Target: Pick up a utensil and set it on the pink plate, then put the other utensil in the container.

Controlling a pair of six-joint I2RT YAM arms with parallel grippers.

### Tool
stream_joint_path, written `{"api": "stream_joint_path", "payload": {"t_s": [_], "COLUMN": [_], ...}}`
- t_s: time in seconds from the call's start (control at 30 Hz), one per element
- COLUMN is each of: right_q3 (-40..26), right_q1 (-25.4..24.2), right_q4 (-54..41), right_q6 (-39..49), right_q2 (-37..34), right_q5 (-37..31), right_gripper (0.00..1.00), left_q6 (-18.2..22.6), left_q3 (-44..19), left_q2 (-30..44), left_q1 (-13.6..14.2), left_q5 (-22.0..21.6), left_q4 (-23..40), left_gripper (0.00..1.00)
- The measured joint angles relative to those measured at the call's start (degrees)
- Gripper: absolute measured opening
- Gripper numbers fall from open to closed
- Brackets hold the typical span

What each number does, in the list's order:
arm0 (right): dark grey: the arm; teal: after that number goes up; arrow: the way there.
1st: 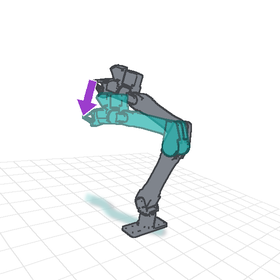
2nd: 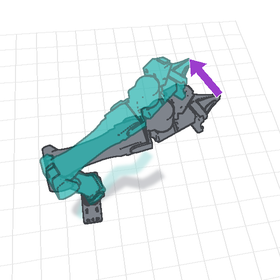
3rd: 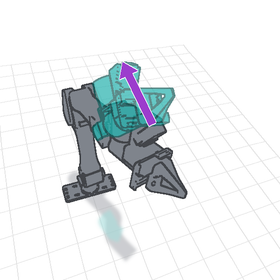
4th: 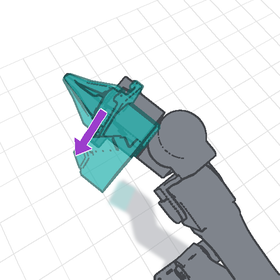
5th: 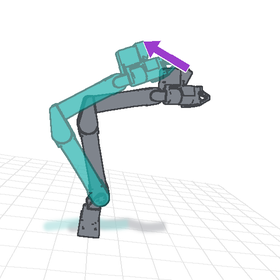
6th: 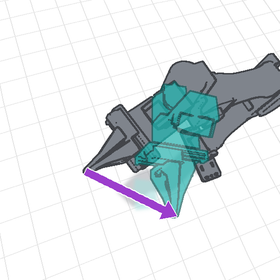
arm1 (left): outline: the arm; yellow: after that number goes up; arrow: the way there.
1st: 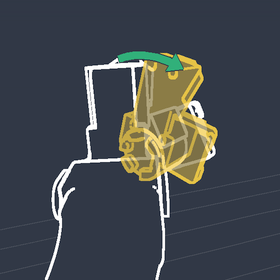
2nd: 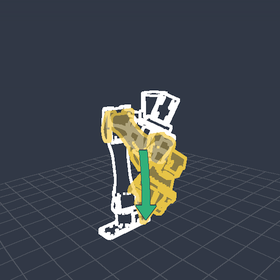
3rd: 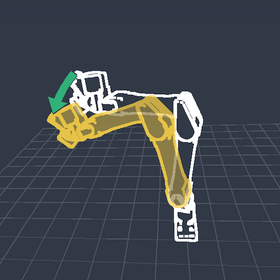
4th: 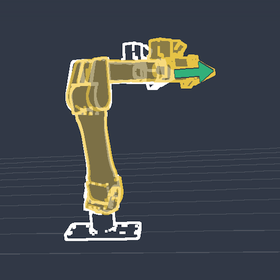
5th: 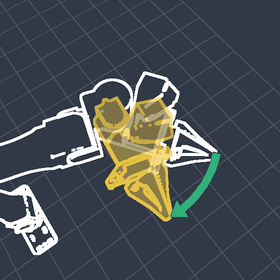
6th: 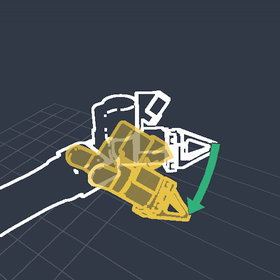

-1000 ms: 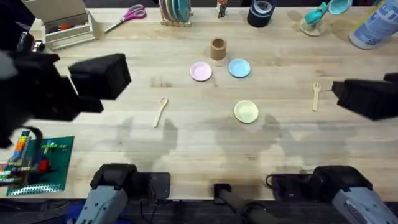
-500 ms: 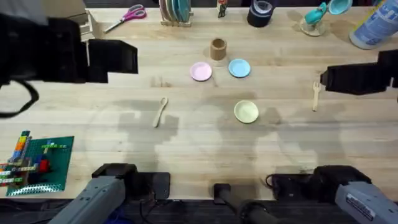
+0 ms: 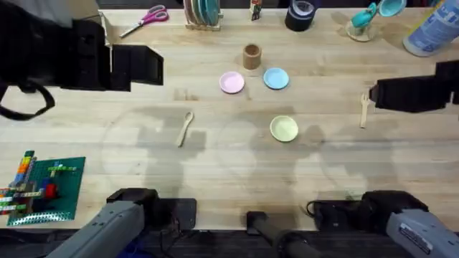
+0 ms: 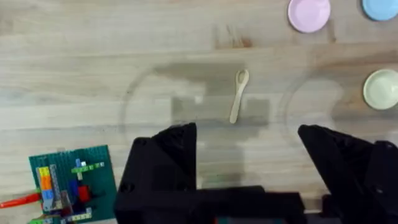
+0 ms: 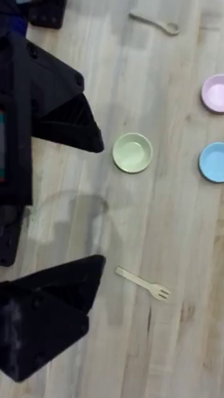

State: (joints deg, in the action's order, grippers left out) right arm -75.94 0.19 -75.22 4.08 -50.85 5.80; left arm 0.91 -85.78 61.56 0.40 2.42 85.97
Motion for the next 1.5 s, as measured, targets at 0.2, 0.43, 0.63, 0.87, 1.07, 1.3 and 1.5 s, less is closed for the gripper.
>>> {"api": "stream_joint_path", "payload": {"t_s": [0.2, 0.43, 0.63, 0.87, 1.07, 1.3, 1.5], "right_q3": [0.0, 0.0, 0.0, 0.0, 0.0, 0.0, 0.0], "right_q1": [0.0, 0.0, 0.0, 0.0, 0.0, 0.0, 0.0], "right_q4": [-0.3, -0.3, -0.3, -0.3, -0.3, -0.3, -0.3], "right_q6": [0.0, 0.0, 0.0, 0.0, 0.0, 0.1, 0.2], "right_q2": [0.0, 0.0, 0.0, 0.0, 0.0, 0.0, 0.0], "right_q5": [0.0, 0.0, 0.0, 0.0, 0.0, 0.0, 0.0], "right_gripper": [0.998, 0.998, 0.998, 0.998, 0.998, 0.997, 0.998], "left_q6": [0.2, 0.7, 0.9, 0.8, 0.5, -1.8, -5.8], "left_q3": [-0.1, 1.2, 11.9, 21.1, 23.9, 25.9, 32.0], "left_q2": [2.1, 5.1, 2.7, 2.4, 3.0, 9.1, 14.5], "left_q1": [0.0, 0.2, 3.0, 5.6, 6.6, 7.7, 12.5], "left_q5": [0.4, 0.8, 0.9, 2.3, 3.1, 3.5, 1.7], "left_q4": [2.8, 1.6, -6.1, -13.6, -16.2, -19.9, -29.4], "left_gripper": [0.993, 0.995, 0.995, 0.995, 0.995, 0.995, 0.995]}}
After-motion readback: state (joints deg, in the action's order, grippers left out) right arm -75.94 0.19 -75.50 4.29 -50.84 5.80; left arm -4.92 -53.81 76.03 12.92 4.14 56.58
